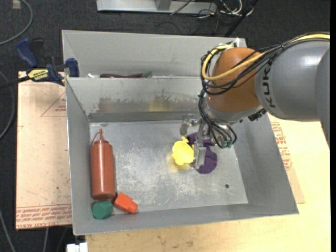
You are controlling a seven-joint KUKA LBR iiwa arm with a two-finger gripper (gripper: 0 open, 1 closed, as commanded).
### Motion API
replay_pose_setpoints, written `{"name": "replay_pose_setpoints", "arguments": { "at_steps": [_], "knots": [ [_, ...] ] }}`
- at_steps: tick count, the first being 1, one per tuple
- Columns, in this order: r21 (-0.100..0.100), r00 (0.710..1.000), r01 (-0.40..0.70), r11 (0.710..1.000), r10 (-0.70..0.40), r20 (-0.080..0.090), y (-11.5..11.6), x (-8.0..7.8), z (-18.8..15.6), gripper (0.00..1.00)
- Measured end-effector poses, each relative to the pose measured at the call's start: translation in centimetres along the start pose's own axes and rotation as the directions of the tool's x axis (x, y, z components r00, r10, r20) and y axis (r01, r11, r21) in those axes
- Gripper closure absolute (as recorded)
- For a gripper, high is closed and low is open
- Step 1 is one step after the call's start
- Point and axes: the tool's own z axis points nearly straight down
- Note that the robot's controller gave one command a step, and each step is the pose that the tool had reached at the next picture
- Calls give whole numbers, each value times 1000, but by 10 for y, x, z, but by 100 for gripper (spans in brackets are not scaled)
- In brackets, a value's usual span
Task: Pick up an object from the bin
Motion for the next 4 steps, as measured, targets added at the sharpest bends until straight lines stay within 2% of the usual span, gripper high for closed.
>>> {"name": "replay_pose_setpoints", "arguments": {
  "at_steps": [1,2,3,4],
  "knots": [
    [-1,1000,6,1000,-6,3,-25,-9,40,0],
    [-1,996,93,996,-93,4,-31,-12,54,100],
    [-1,996,92,996,-92,5,-31,-12,54,100],
    [-1,995,97,995,-97,9,-24,-23,-70,100]
  ]
}}
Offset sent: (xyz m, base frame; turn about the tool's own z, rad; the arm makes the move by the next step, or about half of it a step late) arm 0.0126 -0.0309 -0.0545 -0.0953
